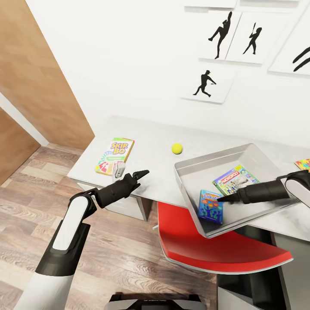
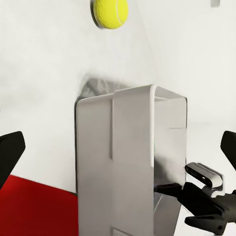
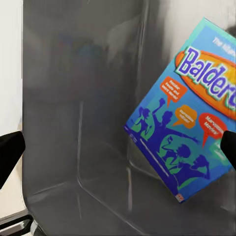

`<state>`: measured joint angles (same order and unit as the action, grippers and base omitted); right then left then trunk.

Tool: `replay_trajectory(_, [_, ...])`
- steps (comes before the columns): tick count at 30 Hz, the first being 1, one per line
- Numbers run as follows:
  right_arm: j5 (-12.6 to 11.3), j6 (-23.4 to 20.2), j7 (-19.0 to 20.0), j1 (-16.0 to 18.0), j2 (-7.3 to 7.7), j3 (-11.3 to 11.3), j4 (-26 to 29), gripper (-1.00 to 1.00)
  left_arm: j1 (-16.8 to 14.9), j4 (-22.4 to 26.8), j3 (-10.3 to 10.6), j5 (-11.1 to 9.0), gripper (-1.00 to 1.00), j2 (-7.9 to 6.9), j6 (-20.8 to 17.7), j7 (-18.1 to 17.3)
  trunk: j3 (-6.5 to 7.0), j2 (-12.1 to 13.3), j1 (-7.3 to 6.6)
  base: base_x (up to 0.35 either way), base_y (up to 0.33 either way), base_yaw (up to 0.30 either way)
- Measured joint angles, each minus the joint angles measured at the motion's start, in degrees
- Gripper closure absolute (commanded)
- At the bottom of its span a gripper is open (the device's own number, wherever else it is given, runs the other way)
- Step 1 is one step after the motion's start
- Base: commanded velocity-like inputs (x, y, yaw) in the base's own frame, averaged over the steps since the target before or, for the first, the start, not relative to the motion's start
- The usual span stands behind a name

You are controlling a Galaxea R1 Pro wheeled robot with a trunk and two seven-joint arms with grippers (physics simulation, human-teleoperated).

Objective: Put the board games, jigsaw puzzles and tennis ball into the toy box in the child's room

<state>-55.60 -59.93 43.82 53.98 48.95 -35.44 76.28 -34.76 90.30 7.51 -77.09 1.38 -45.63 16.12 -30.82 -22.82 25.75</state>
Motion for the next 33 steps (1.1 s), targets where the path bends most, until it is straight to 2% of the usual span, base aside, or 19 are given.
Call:
replay_trajectory(2, [0.08, 0.00, -0.14, 0.05, 0.46, 0.55, 0.13, -1.00, 0.00, 0.00, 0.00, 0.00, -1.00, 0.00, 0.01, 0.00, 0.00, 0.00, 0.00, 0.000, 0.000, 0.000])
replay_trajectory(4, [0.18, 0.00, -0.43, 0.03, 1.40, 2.36, 0.49, -1.00, 0.03, 0.02, -0.01, -0.02, -1.00, 0.00, 0.00, -0.03, 0.00, 0.00, 0.00, 0.000, 0.000, 0.000])
replay_trajectory(7, [0.21, 0.00, -0.55, -0.06, 1.77, 3.65, 0.72, -1.00, 0.04, 0.03, -0.02, -0.03, -1.00, 0.00, 0.01, -0.11, 0.00, 0.00, 0.00, 0.000, 0.000, 0.000])
replay_trajectory(8, [0.22, 0.00, -0.63, -0.16, 2.05, 5.03, 0.95, -1.00, 0.05, 0.04, -0.04, -0.02, -1.00, 0.00, 0.02, -0.19, 0.00, 0.00, 0.00, 0.000, 0.000, 0.000])
replay_trajectory(9, [0.24, 0.01, -0.80, -0.54, 2.53, 9.01, 1.91, -1.00, 0.12, 0.07, -0.07, -0.02, -1.00, -0.02, 0.04, -0.38, 0.00, -0.01, 0.00, 0.000, 0.000, 0.000])
replay_trajectory(10, [0.35, 0.01, -0.85, -0.74, 2.64, 10.27, 2.33, -1.00, 0.13, 0.07, -0.07, -0.04, -1.00, -0.01, 0.05, -0.45, 0.00, 0.00, 0.00, 0.000, 0.000, 0.000])
replay_trajectory(11, [0.40, 0.02, -0.84, -0.76, 2.64, 10.31, 2.35, -1.00, 0.12, 0.07, -0.07, -0.04, -1.00, -0.01, 0.05, -0.45, 0.00, 0.00, 0.00, 0.000, 0.000, 0.000])
replay_trajectory(14, [0.41, 0.02, -0.88, -1.15, 2.89, 12.46, 3.80, -1.00, 0.15, 0.08, -0.09, -0.06, -1.00, 0.00, 0.06, -0.57, 0.00, 0.00, 0.00, 0.000, 0.000, 0.000])
replay_trajectory(22, [0.50, 0.03, -1.03, -2.28, 3.10, 14.10, 6.11, -1.00, 0.17, 0.08, -0.09, -0.08, -1.00, -0.04, 0.06, -0.66, 0.00, 0.00, 0.00, 0.000, 0.000, 0.000])
replay_trajectory(28, [0.54, 0.03, -1.89, -2.69, 3.11, 14.49, 7.08, -1.00, 0.17, 0.09, -0.10, -0.08, -1.00, -0.03, 0.03, -0.68, 0.00, 0.00, 0.00, 0.000, 0.000, 0.000])
replay_trajectory(33, [0.46, 0.01, -5.94, -2.94, 2.94, 14.65, 8.20, -1.00, 0.16, 0.05, -0.10, -0.09, -1.00, -0.05, 0.00, -0.69, 0.00, 0.00, 0.00, 0.000, 0.030, 0.000])
